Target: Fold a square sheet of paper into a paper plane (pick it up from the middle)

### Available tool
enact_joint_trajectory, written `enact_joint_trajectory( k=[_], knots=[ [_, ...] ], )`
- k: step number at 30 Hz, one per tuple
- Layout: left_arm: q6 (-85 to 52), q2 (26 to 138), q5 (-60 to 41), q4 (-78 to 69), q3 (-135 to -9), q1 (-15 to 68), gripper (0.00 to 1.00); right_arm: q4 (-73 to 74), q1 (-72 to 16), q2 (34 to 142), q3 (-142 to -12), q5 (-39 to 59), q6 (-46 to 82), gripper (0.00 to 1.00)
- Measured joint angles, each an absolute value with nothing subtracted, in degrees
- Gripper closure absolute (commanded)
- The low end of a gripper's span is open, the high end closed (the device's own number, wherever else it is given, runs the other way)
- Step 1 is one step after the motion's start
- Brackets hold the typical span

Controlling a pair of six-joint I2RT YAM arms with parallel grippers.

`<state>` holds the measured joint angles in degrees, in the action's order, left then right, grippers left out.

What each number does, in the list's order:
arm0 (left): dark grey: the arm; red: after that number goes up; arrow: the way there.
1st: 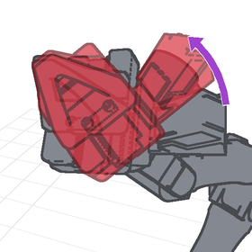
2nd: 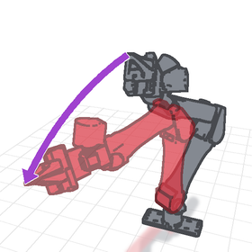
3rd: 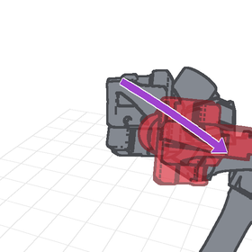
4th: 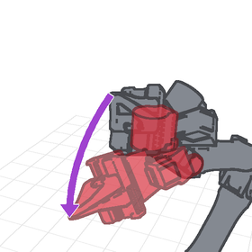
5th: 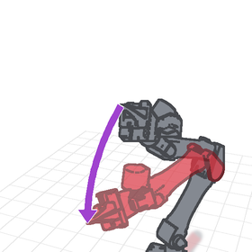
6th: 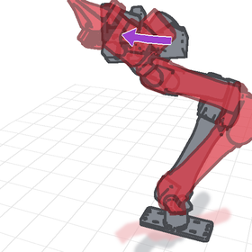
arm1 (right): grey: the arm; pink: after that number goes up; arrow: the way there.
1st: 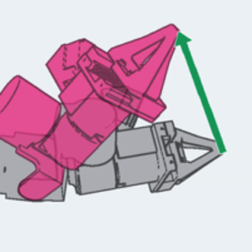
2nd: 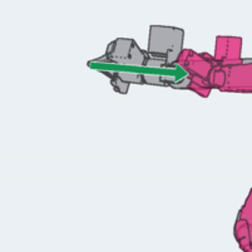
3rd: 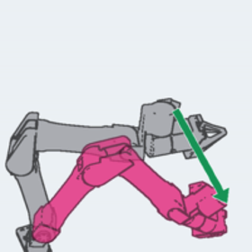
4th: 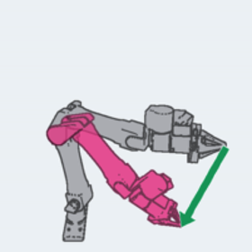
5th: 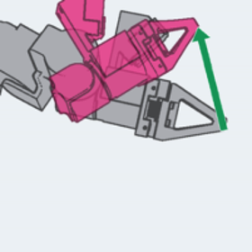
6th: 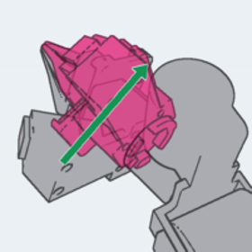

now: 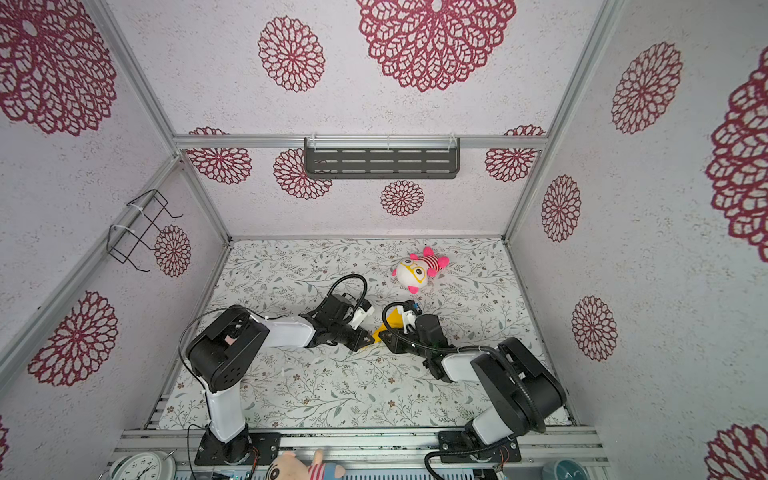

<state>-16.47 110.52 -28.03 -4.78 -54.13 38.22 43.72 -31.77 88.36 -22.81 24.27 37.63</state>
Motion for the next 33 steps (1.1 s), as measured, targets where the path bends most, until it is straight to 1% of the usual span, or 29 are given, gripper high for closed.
enact_joint_trajectory(
  k=[4, 12, 19, 28, 33],
  knots=[
    [-18.11, 111.39, -28.73, -4.69, -54.78, 37.93, 0.98, 46.52, -31.77, 92.01, -23.31, 25.36, 38.61, 0.79],
    [-21.78, 112.33, -31.11, -4.71, -55.33, 36.67, 0.98, 50.89, -31.53, 97.89, -25.1, 27.31, 39.11, 0.8],
    [-24.16, 112.75, -32.1, -5.04, -55.33, 36.21, 0.97, 52.05, -30.28, 101.19, -27.16, 29.36, 39.07, 0.8],
    [-26.7, 112.92, -32.51, -5.3, -55.27, 35.92, 0.92, 52.51, -28.67, 103.37, -27.97, 30.85, 39.11, 0.81],
    [-28.18, 113.01, -32.51, -5.19, -55.33, 35.83, 0.93, 52.49, -28.45, 104.29, -28.82, 31.81, 39.16, 0.81]
  ],
)
